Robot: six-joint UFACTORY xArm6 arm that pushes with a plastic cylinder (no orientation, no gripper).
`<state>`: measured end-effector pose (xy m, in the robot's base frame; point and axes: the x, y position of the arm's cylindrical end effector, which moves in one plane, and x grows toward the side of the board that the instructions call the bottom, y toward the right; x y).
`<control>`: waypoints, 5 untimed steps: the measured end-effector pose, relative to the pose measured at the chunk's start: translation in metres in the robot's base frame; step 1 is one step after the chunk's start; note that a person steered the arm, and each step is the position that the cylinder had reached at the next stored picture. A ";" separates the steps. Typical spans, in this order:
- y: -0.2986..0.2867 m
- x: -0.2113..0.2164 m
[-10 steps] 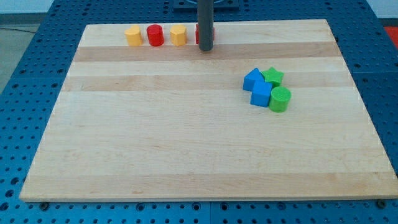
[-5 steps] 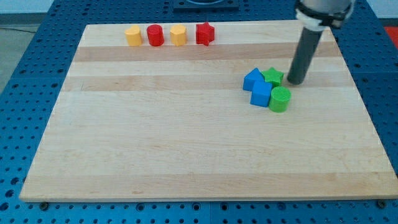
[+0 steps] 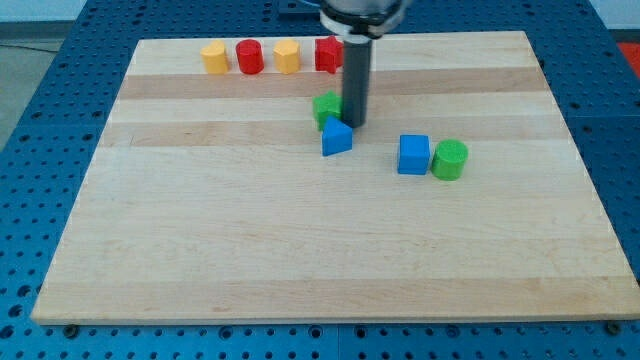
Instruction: Push the green star below to the yellow heart
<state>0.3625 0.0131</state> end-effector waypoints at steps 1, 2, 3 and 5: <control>-0.019 -0.016; -0.040 -0.028; -0.063 -0.032; -0.113 -0.031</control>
